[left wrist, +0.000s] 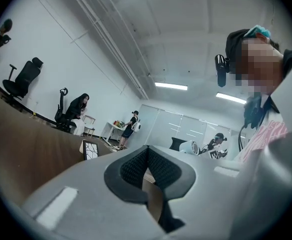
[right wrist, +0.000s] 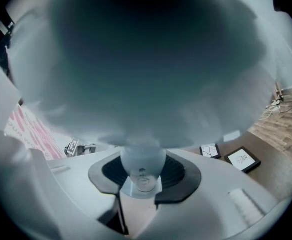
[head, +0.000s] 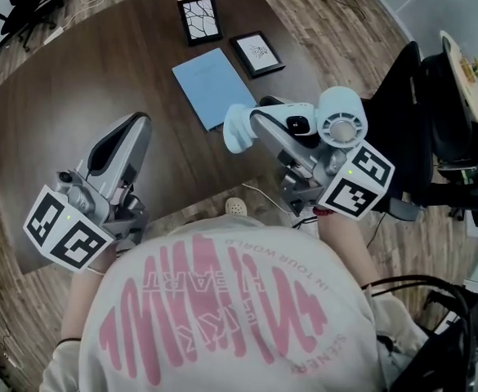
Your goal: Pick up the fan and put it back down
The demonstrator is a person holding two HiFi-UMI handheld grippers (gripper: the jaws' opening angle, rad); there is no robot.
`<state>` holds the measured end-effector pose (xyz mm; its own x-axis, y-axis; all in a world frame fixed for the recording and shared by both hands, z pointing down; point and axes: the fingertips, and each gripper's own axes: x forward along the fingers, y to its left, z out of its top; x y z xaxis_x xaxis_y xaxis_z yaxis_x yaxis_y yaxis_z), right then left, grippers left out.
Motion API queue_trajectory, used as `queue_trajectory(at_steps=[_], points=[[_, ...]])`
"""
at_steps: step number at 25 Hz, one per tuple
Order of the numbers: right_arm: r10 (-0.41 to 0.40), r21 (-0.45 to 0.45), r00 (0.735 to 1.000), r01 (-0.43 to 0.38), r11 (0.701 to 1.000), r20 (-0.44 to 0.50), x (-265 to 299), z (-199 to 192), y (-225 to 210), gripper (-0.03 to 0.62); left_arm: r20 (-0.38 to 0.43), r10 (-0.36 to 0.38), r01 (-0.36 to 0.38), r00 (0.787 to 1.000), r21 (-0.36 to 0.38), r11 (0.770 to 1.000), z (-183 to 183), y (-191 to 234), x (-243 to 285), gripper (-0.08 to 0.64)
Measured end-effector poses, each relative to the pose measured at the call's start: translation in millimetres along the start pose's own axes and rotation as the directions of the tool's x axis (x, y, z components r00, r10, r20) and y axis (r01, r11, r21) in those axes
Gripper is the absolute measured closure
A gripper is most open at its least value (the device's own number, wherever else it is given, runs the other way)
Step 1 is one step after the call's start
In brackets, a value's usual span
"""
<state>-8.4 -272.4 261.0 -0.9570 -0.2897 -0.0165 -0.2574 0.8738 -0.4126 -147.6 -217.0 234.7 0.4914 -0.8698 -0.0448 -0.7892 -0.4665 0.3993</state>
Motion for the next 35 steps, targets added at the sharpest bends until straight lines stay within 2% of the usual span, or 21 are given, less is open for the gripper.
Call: queue_trajectory(at_steps=[9,13,17,26,35], points=[[-0.017,0.083,0.998,0.022,0.996,-0.055,-5.1,-41.6,-47.2,0.445,-0.016,0.101,-0.102,0.995,-0.008,0.995,-11.4,17.6,-8.4,0.54],[-0.01,0.092,0.997,0.016,0.996,-0.07,-7.0,-56.5,-61.3,0.445,-0.019,0.13,-0.13,0.991,-0.009,0.991,-12.3,20.4,-11.6,0.54],[-0.042,0.094,0.993,0.052,0.994,-0.108,-9.0,-73.6,-81.7,0.445,-0.022,0.157,-0.157,0.987,-0.017,0.987,-14.7,26.9,-13.0,0.54],[-0.109,0.113,0.97,0.136,0.984,-0.219,-17.3,-108.7,-114.8,0.445,-0.042,0.179,-0.18,0.983,-0.038,0.983,-19.9,29.7,-8.2,0.54],[-0.157,0.061,0.936,0.185,0.981,-0.315,-33.1,-135.2,-157.1,0.443,-0.053,0.195,-0.198,0.979,-0.046,0.979,-32.9,35.9,14.2,0.54]])
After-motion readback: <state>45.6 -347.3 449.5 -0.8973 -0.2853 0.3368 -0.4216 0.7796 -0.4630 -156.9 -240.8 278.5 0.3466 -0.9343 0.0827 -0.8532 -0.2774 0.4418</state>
